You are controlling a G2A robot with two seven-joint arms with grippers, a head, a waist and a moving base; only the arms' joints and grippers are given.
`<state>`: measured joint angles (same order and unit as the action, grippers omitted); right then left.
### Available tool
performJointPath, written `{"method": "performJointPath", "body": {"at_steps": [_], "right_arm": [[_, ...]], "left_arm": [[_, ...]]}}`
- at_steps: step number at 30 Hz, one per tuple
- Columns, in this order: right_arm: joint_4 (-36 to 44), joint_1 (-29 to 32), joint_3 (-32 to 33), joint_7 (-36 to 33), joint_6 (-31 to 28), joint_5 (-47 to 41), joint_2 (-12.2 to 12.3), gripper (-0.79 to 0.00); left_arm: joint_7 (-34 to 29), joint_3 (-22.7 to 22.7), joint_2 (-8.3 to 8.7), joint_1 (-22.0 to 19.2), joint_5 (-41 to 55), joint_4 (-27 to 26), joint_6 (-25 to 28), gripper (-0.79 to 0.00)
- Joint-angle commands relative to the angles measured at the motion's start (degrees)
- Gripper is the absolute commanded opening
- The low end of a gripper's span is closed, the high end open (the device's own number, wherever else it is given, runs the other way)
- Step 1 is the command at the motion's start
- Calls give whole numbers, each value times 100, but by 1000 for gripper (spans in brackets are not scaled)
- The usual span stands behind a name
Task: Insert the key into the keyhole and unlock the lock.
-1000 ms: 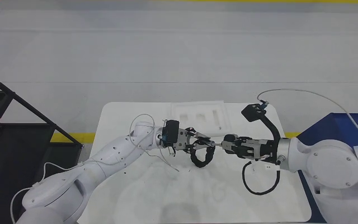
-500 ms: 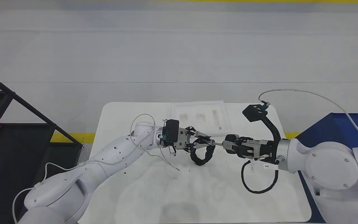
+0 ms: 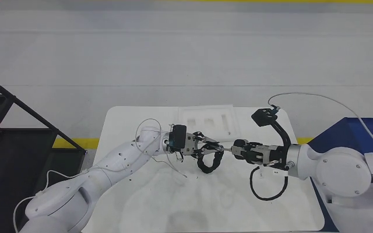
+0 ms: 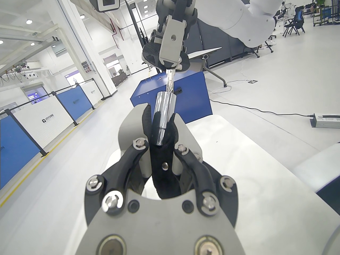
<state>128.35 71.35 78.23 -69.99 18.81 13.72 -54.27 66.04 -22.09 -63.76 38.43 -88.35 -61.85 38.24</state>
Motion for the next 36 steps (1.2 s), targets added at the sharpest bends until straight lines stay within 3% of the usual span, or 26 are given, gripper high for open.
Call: {"method": "performJointPath", "body": {"at_steps": [1,16,36], "right_arm": [[-5,-15,-18,8,13,7,4,-785],[30,-164,-237,53,144,346,47,-785],[92,-277,-525,140,350,606,74,-785]], "left_arm": [[-7,-15,-1,11,-17,-3,7,-785],[-96,-180,0,64,-184,-29,41,-785],[-656,-761,167,426,-384,-622,88,-785]]}}
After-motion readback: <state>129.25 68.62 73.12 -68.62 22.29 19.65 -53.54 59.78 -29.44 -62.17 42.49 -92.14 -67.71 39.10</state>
